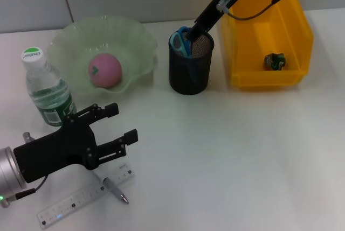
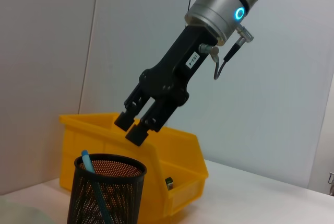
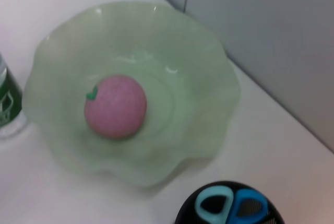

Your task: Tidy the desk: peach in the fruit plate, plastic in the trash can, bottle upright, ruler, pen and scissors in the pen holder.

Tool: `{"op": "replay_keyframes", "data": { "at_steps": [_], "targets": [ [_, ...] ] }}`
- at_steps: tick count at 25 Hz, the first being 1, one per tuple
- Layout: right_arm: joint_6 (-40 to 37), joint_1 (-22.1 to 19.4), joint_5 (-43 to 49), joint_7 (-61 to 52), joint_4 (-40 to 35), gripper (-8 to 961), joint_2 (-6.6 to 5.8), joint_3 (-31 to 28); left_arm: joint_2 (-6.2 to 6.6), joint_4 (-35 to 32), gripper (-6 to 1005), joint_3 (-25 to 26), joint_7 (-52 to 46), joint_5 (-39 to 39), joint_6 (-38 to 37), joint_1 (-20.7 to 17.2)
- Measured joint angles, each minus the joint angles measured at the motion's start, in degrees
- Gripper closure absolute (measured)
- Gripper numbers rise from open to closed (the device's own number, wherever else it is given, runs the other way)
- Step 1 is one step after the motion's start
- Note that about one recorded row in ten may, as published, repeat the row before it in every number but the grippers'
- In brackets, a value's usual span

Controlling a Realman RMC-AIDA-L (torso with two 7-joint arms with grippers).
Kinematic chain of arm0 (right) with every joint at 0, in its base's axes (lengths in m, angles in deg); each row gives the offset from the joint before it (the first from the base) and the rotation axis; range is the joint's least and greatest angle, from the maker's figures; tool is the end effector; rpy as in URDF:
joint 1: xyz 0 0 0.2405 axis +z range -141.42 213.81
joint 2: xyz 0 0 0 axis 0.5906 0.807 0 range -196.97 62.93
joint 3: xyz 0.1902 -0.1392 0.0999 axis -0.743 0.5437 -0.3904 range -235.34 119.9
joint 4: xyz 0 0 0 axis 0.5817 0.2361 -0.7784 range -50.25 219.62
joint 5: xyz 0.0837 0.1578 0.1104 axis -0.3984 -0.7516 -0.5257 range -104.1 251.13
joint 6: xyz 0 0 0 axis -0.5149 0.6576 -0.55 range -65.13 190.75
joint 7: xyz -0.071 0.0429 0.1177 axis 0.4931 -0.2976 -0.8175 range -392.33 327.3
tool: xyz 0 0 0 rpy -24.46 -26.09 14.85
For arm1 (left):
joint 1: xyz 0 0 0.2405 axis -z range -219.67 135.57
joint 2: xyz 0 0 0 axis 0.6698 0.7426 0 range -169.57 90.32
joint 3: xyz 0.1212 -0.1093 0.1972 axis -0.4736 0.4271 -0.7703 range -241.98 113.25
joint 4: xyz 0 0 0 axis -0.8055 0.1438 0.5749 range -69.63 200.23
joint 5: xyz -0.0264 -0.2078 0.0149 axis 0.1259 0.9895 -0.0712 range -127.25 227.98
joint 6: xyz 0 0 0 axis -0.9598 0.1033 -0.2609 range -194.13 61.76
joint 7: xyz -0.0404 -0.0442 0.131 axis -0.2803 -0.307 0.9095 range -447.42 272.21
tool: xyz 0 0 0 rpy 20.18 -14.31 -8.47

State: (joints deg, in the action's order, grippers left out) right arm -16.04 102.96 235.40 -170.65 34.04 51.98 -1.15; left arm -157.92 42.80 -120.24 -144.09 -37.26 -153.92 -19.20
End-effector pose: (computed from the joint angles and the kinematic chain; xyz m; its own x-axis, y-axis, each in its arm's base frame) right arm 0.0817 0.4604 0.0084 0.8427 -0.5175 0.1484 -0.3811 -0.7681 -0.5145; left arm -0.2774 0.2837 -0.0356 0.7079 0.1963 0.6785 0.4228 -0.8873 -0.1844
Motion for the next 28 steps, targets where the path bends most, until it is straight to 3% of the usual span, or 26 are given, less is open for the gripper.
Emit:
{"op": "replay_keyframes", "data": {
  "at_steps": [7, 15, 19, 24, 28],
  "targets": [
    [1.84, -8.79, -10.44, 0.33, -7.32, 258, 0.23, 3.23, 0.00, 0.09, 234, -0.57, -0.34, -0.01, -0.29, -0.17],
    [2.76, -26.89, -43.34, 18.19, -15.67, 259, 0.07, 5.38, 0.48, -0.50, 240, -0.63, -1.26, -0.25, -1.88, -0.90],
    [0.52, -34.83, -58.16, 32.05, -11.03, 259, 0.15, 5.19, 0.85, -0.90, 243, -0.63, -1.92, -1.73, -2.02, -0.75],
    [-4.03, -38.23, -65.44, 40.33, -4.29, 259, -0.10, 3.96, 0.98, -2.80, 246, -0.47, -3.84, -3.47, -1.69, -0.92],
    [-7.43, -40.00, -66.00, 46.45, 1.46, 260, 0.03, 3.41, 1.04, -2.86, 249, -0.26, -4.35, -4.33, -1.06, -0.94]
  ]
}}
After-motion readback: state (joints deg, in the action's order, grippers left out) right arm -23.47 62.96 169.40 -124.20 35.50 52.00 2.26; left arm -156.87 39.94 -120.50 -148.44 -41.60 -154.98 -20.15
